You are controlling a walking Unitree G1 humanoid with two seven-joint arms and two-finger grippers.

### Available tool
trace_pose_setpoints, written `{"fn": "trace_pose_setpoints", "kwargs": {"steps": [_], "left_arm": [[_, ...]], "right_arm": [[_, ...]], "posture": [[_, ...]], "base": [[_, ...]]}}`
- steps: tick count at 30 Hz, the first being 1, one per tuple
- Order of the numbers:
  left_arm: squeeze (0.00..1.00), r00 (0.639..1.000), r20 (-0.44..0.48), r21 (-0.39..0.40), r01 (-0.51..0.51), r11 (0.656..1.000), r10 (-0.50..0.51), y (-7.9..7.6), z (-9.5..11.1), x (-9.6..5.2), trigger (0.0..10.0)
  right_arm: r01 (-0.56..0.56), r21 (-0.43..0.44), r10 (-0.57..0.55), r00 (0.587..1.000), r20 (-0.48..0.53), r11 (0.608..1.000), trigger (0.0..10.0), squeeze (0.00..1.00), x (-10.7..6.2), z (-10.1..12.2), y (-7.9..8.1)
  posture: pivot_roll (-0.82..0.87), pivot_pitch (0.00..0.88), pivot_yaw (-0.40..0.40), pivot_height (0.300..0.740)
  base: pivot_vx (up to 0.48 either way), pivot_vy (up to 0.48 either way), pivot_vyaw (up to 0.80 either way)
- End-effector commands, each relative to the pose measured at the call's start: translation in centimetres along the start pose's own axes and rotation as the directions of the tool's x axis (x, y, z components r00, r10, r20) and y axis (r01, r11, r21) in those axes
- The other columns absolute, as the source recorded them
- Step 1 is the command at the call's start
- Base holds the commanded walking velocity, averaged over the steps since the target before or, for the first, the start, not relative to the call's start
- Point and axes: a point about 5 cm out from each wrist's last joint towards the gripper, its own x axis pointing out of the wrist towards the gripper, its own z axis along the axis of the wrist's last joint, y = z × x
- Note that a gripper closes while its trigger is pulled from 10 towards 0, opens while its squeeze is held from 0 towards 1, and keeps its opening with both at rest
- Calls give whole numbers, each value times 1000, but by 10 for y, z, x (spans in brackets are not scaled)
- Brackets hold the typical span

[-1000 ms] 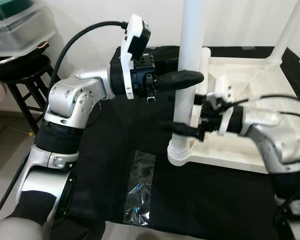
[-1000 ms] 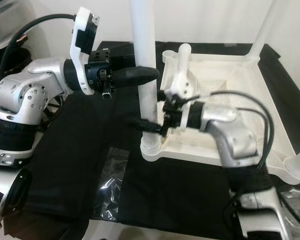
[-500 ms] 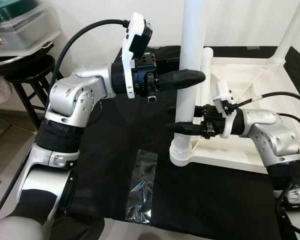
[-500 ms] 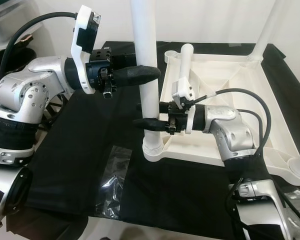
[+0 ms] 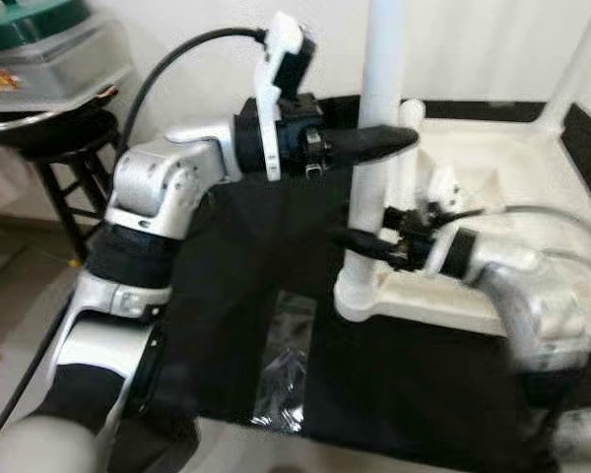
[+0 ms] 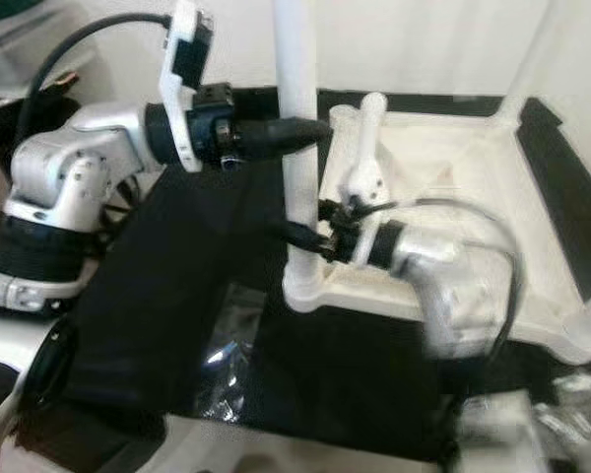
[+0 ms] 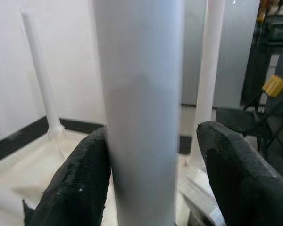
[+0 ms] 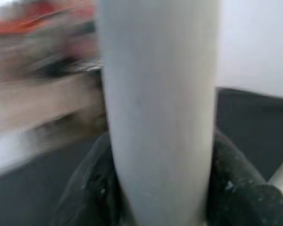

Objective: Building children table

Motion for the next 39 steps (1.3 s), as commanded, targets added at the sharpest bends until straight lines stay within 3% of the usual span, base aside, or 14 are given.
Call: {"fn": "trace_pose_setpoints", "kwargs": {"steps": [1,10,11,12,14,21,22,25,26,27,30,35,36,39], "left_arm": [[0,1000,1,7,-11,1000,11,2,2,-1,10000],[0,1000,-15,9,-26,1000,26,5,-3,3,10000],[0,1000,-14,12,-27,1000,27,5,-2,2,7216],[0,1000,-14,12,-27,1000,27,5,-2,2,7216],[0,1000,-13,13,-20,1000,20,4,-1,0,0],[0,1000,-29,3,3,1000,-3,-1,-6,-3,0],[0,999,-32,3,7,1000,-7,-1,-6,-4,0],[0,999,-35,3,11,1000,-11,-2,-6,-4,0],[0,999,-36,3,15,1000,-15,-3,-7,-5,0],[0,999,-36,3,15,1000,-15,-3,-7,-5,0],[0,999,-41,7,34,999,-33,-6,-7,-4,0],[0,998,-42,9,48,999,-47,-8,-7,-3,0],[0,997,-43,8,57,998,-57,-10,-7,-3,0],[0,996,-44,6,77,997,-77,-13,-8,-2,0]], "right_arm": [[158,36,-147,969,-201,987,0,0,-14,-35,31],[157,38,-148,972,-184,987,0,0,-4,-39,35],[160,35,-152,972,-179,986,0,0,-2,-40,35],[160,35,-152,972,-179,986,0,0,-2,-40,35],[159,31,-152,973,-173,987,0,0,0,-41,36],[211,5,-207,963,-174,977,0,0,-3,-31,40],[176,22,-172,975,-138,984,10000,0,1,-23,39],[109,16,-107,989,-101,994,10000,0,5,-15,40],[6,13,-5,999,-46,1000,10000,1000,9,-3,36],[6,13,-5,999,-46,1000,10000,1000,9,-3,36],[-314,-92,319,946,53,945,10000,1000,17,32,3],[-438,-197,451,892,23,877,10000,902,21,47,-20],[-511,-210,518,855,-26,833,10000,0,24,47,-30],[-638,-164,631,770,-99,752,10000,0,28,46,-41]], "posture": [[-39,135,57,740],[-37,111,61,740],[-37,110,59,740],[-37,110,59,740],[-35,107,63,740],[-32,97,64,740],[-31,96,64,740],[-30,96,64,740],[-27,91,63,740],[-27,91,63,740],[-21,86,66,740],[-22,83,67,740],[-19,84,70,740],[-12,84,71,740]], "base": [[0,0,0],[0,0,0],[0,0,0],[0,0,0],[0,0,0],[0,0,0],[0,0,0],[0,0,0],[0,0,0],[0,0,0],[0,0,0],[0,0,0],[0,0,0],[0,0,0]]}}
